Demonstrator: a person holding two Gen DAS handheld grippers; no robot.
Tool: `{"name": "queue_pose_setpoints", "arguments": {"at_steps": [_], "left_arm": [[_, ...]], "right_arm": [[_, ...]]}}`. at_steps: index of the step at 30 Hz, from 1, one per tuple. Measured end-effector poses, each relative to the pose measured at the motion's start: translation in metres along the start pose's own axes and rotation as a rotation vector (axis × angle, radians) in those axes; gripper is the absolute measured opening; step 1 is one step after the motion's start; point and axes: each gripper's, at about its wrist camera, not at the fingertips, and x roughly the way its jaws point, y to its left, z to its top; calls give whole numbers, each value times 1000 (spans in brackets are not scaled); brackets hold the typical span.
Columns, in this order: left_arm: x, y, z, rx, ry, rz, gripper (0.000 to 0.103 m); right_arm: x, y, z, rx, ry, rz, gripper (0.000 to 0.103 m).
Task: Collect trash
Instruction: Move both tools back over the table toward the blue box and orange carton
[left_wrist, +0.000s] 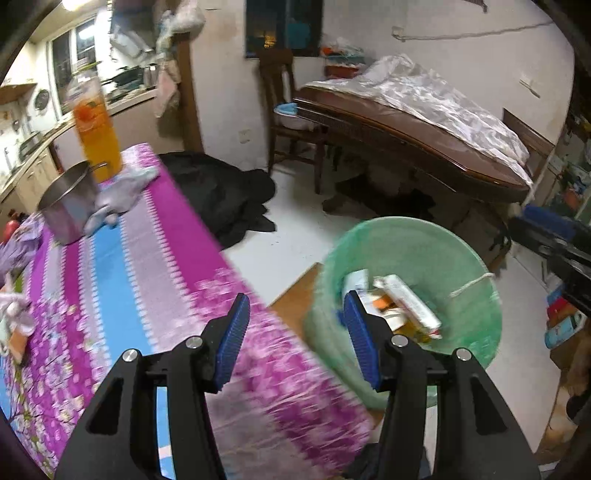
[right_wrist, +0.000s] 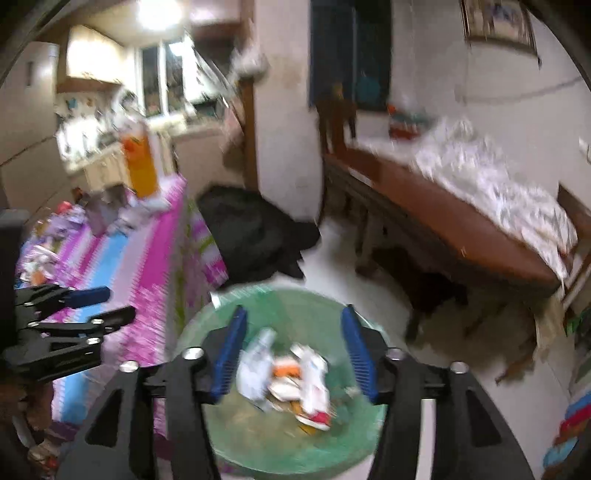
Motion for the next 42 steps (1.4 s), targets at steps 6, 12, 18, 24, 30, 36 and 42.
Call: {"name": "queue_pose_setpoints", "arguments": {"at_steps": [6,12,18,24,30,36,42], "left_arm": [[-31,73,-24,-77,-45,88,51],[-67,189,-62,-227,-58,220,51],[-116,344,-110,-409,-65,462,51],[-116,475,-155,-460,73,577,59],[-87,502,-151,-392,121,522,69],[-74,519,-146,-372,124,520,74],[-67,532,-138,-368,104,504,79]], "right_arm": [[-21,77,-13,-14,-132,162,75],[-12,162,-18,-107,-107,305,76],[2,224,-15,-158,-65,400,76],[27,283,-9,-204,-18,467,78],[47,334,-4,-239,6,515,78],[59,372,7,-252,8,553,78],[67,404,12,-248,34,612,78]]}}
